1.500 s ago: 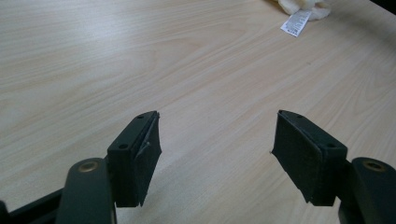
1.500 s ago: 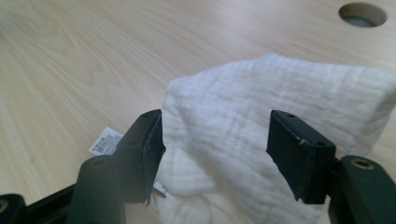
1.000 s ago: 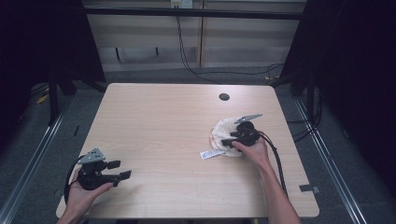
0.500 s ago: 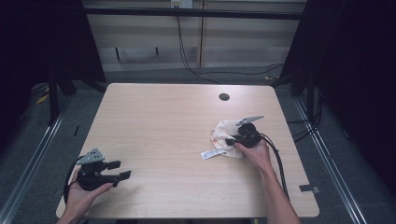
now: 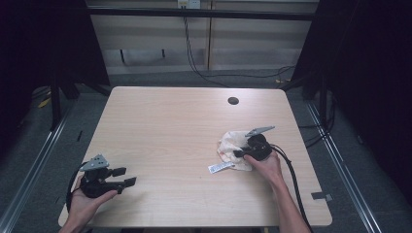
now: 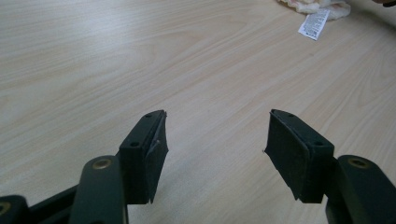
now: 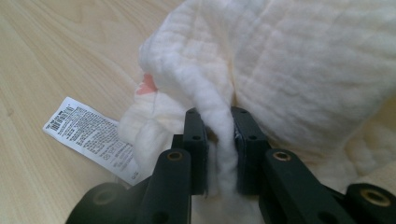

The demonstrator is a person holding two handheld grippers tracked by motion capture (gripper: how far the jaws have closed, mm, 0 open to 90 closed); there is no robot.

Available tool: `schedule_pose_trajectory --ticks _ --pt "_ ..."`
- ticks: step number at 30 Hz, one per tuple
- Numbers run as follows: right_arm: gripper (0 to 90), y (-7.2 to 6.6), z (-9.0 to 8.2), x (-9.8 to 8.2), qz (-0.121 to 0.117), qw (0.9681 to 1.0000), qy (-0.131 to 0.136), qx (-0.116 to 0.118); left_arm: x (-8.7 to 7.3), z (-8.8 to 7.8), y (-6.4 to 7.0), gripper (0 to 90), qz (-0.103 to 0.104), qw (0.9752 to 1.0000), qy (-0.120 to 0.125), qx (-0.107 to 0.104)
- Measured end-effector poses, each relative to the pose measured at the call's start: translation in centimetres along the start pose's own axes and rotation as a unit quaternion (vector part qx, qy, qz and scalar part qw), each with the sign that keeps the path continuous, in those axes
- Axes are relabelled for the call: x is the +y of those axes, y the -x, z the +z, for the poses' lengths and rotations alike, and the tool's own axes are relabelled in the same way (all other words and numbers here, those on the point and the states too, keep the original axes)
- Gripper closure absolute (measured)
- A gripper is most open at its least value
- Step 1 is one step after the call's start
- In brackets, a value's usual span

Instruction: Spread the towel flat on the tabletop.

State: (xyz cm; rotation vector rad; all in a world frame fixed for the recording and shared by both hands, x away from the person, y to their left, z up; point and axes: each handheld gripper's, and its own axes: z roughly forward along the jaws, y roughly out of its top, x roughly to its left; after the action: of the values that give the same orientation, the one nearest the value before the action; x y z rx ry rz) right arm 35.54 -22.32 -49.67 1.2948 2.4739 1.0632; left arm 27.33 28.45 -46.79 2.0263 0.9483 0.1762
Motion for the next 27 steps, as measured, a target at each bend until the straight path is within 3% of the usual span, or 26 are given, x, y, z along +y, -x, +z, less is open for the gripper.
schedule_pose_trajectory --ticks 12,13,14,20,27 --pt "79.3 -1.2 -0.3 -0.7 0.016 0.9994 0.0 0.031 0.1 -0.1 -0.4 38.0 -0.011 0.9999 0.006 0.008" --pt "79.3 -1.7 -0.3 -0.8 0.018 0.9988 -0.003 0.046 0.1 -0.2 -0.5 38.9 -0.012 0.9999 0.009 0.004" --pt "79.3 -1.7 -0.3 -0.8 0.018 0.9988 -0.003 0.046 0.1 -0.2 -0.5 40.5 -0.012 0.9999 0.009 0.004" --pt "79.5 -2.7 -0.1 -0.9 0.018 0.9981 -0.002 0.058 0.2 -0.2 -0.1 46.2 0.006 0.9999 0.012 -0.003" --pt "79.6 -4.9 -0.5 -0.8 0.014 0.9966 0.002 0.081 0.1 -0.4 -0.1 48.2 0.001 0.9998 0.019 -0.009"
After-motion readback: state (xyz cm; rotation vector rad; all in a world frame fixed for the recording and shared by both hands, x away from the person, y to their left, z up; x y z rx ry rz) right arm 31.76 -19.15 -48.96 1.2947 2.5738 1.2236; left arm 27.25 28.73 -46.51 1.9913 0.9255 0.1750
